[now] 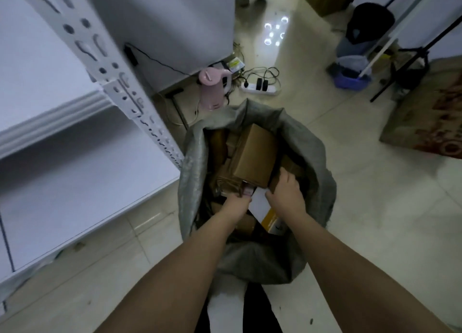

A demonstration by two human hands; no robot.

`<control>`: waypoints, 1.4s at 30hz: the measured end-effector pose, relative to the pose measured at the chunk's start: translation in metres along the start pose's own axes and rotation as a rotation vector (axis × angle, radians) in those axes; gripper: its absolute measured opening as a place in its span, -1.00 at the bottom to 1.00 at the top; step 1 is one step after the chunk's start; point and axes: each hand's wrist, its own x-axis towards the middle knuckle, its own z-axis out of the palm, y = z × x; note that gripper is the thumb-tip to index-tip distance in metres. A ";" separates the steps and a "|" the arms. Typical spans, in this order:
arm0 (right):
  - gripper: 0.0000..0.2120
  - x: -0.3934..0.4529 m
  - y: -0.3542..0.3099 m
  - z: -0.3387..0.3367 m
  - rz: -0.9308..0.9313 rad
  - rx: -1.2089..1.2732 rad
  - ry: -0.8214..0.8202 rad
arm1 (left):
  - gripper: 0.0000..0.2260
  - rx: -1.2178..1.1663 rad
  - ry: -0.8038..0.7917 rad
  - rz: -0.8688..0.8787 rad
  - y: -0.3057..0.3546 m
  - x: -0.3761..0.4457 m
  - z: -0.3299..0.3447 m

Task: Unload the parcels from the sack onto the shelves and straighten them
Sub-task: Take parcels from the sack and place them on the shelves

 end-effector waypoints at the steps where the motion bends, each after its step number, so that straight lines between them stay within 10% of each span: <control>1: -0.26 0.014 0.008 -0.001 -0.054 -0.064 0.031 | -0.60 -0.024 0.013 -0.018 0.002 0.014 0.013; 18: -0.17 0.106 0.150 -0.031 0.050 -0.423 -0.056 | -0.39 -0.164 0.048 -0.210 0.000 0.122 0.130; 32: -0.56 0.016 0.095 -0.042 -0.149 0.158 0.159 | -0.29 -0.479 0.131 -0.199 -0.010 0.044 0.089; 42: -0.73 -0.092 0.022 -0.032 -0.425 0.260 0.289 | -0.17 -0.596 -0.106 -0.172 -0.030 -0.037 0.025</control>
